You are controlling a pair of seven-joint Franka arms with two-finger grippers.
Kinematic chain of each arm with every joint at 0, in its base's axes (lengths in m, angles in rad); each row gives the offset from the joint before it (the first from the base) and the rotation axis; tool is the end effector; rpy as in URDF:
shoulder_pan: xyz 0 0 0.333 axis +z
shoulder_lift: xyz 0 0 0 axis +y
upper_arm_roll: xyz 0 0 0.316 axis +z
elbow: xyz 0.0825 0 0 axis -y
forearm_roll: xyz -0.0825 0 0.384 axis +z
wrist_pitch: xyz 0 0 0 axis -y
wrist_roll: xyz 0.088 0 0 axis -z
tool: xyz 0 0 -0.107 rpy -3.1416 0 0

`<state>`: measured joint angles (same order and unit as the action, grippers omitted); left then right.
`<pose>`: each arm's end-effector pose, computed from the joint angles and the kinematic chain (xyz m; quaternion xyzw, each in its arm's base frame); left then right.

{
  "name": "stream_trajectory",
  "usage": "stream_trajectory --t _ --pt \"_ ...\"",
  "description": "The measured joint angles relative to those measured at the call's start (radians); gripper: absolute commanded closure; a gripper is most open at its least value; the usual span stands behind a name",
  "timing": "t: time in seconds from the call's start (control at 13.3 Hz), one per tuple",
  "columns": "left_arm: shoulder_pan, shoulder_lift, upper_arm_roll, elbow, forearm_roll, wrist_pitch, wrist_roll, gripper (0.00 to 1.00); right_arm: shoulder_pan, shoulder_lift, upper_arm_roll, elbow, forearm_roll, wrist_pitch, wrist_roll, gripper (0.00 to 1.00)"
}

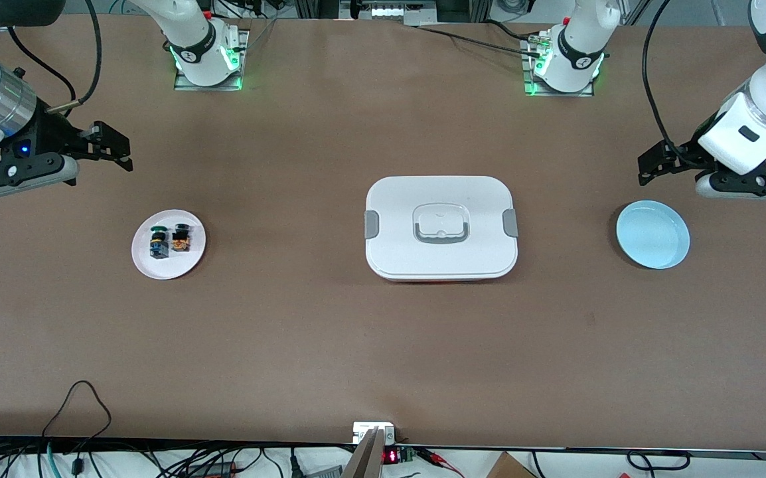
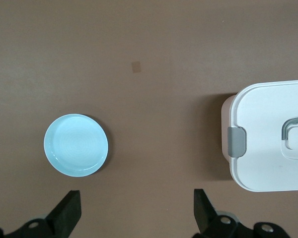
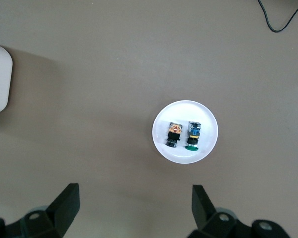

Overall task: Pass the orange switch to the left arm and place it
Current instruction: 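Lower the right gripper over the orange switch on the white plate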

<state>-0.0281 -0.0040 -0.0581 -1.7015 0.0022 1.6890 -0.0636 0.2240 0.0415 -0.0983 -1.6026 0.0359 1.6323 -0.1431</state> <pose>0.5576 -0.0480 0.5749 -0.9999 0.0114 0.0042 0.0015 0.5661 0.0763 0.5916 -0.9910 -0.1328 0.0057 0.0159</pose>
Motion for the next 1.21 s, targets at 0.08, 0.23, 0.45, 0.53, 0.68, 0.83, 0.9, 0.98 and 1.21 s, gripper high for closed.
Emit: stream_trajectory --t 0.08,0.23,0.45,0.53,0.68,0.83,0.9,0.98,1.21 --pt "0.000 0.000 0.000 0.000 0.000 0.000 0.000 0.00 0.000 0.000 0.000 0.000 -0.005 0.000 0.000 0.00" --pt "-0.001 0.000 -0.001 0.000 0.000 0.000 0.000 0.00 0.000 0.001 0.000 0.000 -0.033 0.000 -0.005 0.00" --pt "-0.001 0.000 -0.002 0.000 0.000 0.000 0.000 0.00 0.000 0.004 0.000 0.000 -0.042 0.000 -0.010 0.00" --pt "-0.001 0.000 -0.002 0.000 0.000 0.000 0.000 0.00 0.000 0.004 0.000 0.000 -0.042 0.000 -0.011 0.00" --pt "-0.001 0.000 -0.002 0.000 0.000 0.000 0.000 0.00 0.002 0.006 0.002 0.000 -0.042 -0.002 -0.021 0.00" --pt "-0.001 0.000 -0.003 0.000 0.000 0.000 0.000 0.00 0.003 0.012 0.005 0.000 -0.042 -0.002 -0.087 0.00" --pt "-0.001 0.000 -0.003 0.000 0.000 0.000 0.000 0.00 0.003 0.018 0.006 0.000 -0.042 -0.002 -0.140 0.00" --pt "-0.001 0.000 -0.003 0.000 0.000 -0.001 0.000 0.00 0.003 0.028 0.006 0.000 -0.042 -0.001 -0.194 0.00" --pt "-0.001 0.000 -0.003 0.000 0.000 -0.002 0.000 0.00 0.002 0.077 0.005 0.000 -0.042 0.009 -0.366 0.00"
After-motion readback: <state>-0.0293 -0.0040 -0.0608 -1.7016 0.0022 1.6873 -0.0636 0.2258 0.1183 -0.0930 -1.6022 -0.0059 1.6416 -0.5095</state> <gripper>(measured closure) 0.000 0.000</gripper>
